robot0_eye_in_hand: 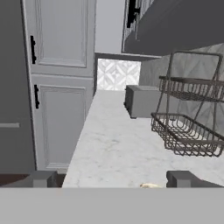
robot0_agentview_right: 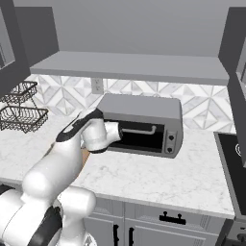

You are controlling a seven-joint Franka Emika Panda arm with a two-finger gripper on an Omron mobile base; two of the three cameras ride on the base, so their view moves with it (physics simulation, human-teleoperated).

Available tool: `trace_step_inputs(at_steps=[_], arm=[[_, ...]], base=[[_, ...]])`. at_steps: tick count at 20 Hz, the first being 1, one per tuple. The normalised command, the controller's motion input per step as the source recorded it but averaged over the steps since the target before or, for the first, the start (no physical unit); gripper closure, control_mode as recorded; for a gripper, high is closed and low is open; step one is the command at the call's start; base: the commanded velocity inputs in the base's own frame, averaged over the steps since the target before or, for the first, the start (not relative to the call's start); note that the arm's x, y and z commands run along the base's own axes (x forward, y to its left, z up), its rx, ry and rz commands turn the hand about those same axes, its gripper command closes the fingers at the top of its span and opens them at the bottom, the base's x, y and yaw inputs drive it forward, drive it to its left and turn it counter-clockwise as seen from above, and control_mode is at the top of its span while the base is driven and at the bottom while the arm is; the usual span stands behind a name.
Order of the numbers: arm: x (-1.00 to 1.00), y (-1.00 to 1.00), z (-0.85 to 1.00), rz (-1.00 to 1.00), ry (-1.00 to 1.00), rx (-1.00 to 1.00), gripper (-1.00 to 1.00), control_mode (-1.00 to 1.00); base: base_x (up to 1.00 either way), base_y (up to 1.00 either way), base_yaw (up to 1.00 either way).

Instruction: Pick the kettle from the counter and place it on the tray. Then pick the mug from the cabinet and place it on the tray. Then close the cabinet doors.

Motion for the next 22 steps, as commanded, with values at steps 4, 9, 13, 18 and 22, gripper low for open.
trace_step_inputs(at_steps=[4, 9, 13, 18, 22], arm=[[-0.46, 0.00, 0.68, 0.00, -0.01, 0.00, -1.00, -1.00], [-0.53, 0.00, 0.54, 0.00, -0.19, 0.00, -1.00, -1.00], [-0.50, 0.01, 0.44, 0.01, -0.27, -0.09, -1.00, -1.00], [-0.58, 0.01, 0.46, 0.10, -0.26, -0.06, -1.00, -1.00], [-0.61, 0.11, 0.47, 0.04, -0.33, -0.05, -1.00, -1.00]], base=[[0.00, 0.00, 0.00], [0.00, 0.00, 0.00], [0.00, 0.00, 0.00], [0.00, 0.00, 0.00], [0.00, 0.00, 0.00]])
